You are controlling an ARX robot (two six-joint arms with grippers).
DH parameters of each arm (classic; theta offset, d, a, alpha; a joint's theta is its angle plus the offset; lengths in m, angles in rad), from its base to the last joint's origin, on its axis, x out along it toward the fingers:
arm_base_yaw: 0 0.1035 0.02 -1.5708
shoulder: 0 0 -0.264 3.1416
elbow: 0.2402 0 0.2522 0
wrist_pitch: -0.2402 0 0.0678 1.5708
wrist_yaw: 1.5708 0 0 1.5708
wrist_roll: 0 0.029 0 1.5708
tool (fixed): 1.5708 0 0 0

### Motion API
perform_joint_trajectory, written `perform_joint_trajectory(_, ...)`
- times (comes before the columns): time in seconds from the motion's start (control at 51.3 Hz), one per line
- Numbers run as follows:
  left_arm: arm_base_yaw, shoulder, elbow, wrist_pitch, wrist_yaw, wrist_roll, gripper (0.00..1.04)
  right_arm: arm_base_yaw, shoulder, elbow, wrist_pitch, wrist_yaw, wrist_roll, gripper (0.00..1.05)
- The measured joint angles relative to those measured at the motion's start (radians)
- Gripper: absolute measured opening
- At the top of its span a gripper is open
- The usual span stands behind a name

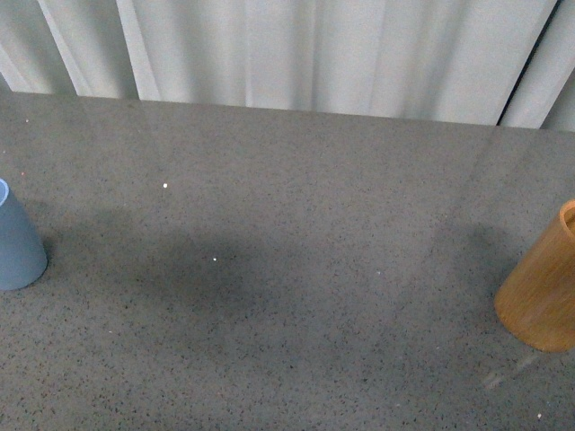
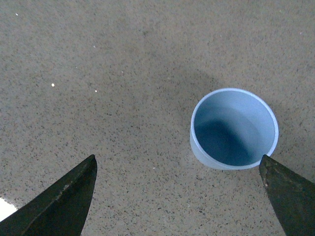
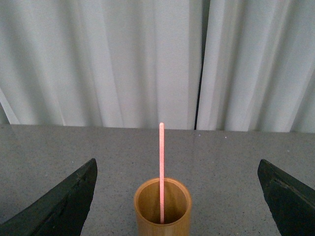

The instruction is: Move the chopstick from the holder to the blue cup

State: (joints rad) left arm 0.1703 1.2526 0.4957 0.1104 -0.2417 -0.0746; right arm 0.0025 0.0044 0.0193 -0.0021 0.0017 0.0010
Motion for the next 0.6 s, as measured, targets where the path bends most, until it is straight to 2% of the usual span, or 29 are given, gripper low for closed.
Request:
perform_joint_trajectory(0.273, -0.053, 0.201, 0.034, 0.028, 0.019, -0.037, 0.98, 0.0, 0.0, 0.0, 0.0, 0.0, 0.0, 0.95)
perform_joint_trajectory(0.605, -0.093, 0.299, 0.094, 0.06, 0.0, -0.061, 0.98, 0.0, 0.0, 0.0, 0.0, 0.0, 0.0, 0.95)
